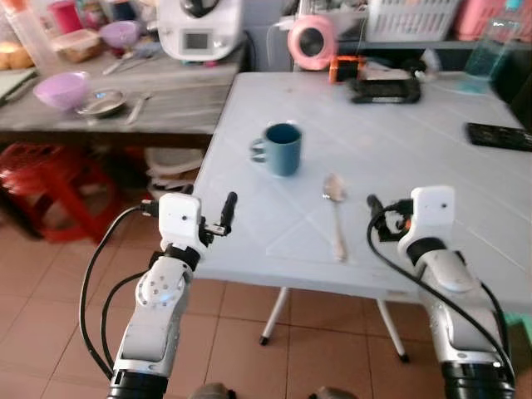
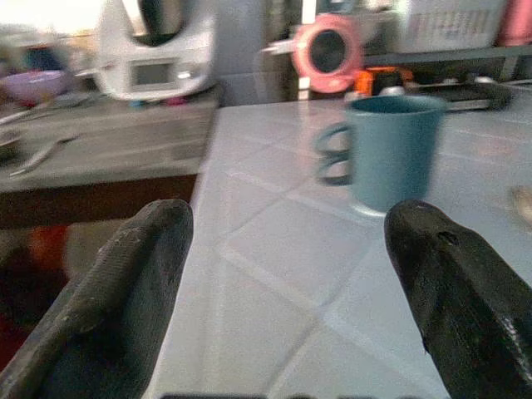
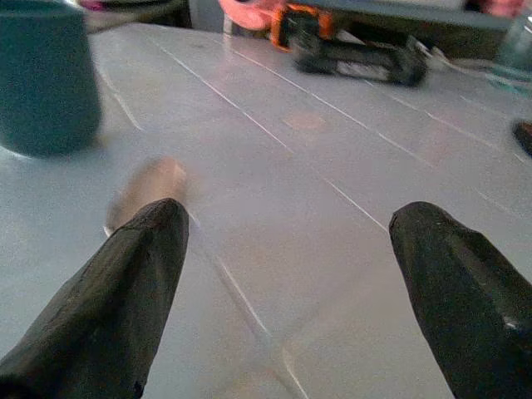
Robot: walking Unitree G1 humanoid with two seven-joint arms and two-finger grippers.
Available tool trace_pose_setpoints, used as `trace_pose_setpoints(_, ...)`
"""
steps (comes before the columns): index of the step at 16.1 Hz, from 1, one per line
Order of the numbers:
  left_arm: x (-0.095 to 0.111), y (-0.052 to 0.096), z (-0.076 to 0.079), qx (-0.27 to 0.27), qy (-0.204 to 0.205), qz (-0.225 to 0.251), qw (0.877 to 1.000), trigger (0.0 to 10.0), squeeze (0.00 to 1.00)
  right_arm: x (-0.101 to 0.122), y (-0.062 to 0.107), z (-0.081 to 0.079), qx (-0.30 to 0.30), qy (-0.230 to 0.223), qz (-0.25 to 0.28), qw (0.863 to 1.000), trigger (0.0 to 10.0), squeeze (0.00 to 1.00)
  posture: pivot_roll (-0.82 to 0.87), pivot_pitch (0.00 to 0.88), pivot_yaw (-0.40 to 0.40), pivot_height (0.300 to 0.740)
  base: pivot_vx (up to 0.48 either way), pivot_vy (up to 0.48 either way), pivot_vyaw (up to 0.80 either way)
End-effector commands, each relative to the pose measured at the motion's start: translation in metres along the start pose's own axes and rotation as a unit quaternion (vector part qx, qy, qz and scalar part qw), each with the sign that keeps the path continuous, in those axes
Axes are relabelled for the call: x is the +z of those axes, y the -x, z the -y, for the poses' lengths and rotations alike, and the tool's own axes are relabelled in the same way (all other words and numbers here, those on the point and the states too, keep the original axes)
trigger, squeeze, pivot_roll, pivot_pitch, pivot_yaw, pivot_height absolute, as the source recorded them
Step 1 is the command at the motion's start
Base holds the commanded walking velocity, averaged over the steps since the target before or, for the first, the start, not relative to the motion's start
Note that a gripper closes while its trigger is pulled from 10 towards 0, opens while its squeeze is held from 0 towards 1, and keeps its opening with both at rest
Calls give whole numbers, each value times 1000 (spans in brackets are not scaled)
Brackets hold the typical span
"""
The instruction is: Setting the table
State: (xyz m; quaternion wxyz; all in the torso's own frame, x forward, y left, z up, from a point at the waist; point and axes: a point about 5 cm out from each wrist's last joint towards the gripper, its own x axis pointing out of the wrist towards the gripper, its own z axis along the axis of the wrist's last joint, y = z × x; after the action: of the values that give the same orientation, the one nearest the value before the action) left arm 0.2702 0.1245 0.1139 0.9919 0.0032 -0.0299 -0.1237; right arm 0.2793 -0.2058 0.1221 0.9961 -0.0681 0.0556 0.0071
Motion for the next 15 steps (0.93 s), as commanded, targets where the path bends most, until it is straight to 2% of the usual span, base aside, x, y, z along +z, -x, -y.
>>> trace_pose_setpoints(1,0,3,-6,6,-6,-7,1000,10000,0,6,-5,-8,17,-1,10,1000,10000,0,-38,0,64,740,0,0,800)
trace_pose_setpoints(3,1,6,-7,2,-10,-10,1000,10000,0,4,-7,-14,10,-10,3,1000,10000,0,-25,0,70,740,0,0,666)
trace_pose_setpoints(6,2,11,-8,-1,-13,-16,1000,10000,0,-6,-8,-17,-10,-27,-31,999,10000,0,-11,6,74,740,0,0,0)
trace_pose_setpoints(8,3,16,-10,-3,-17,-24,1000,10000,0,-18,1,-21,-35,-29,-61,997,10000,0,7,27,77,740,0,0,0)
trace_pose_setpoints(12,5,17,-13,-6,-20,-28,999,10000,0,-19,9,-19,-76,-25,-63,995,10000,0,6,29,82,740,0,0,0)
trace_pose_setpoints(15,5,16,-10,-13,-19,-31,999,10000,0,-25,10,-20,-90,-59,-85,991,10000,0,7,29,85,740,0,0,0)
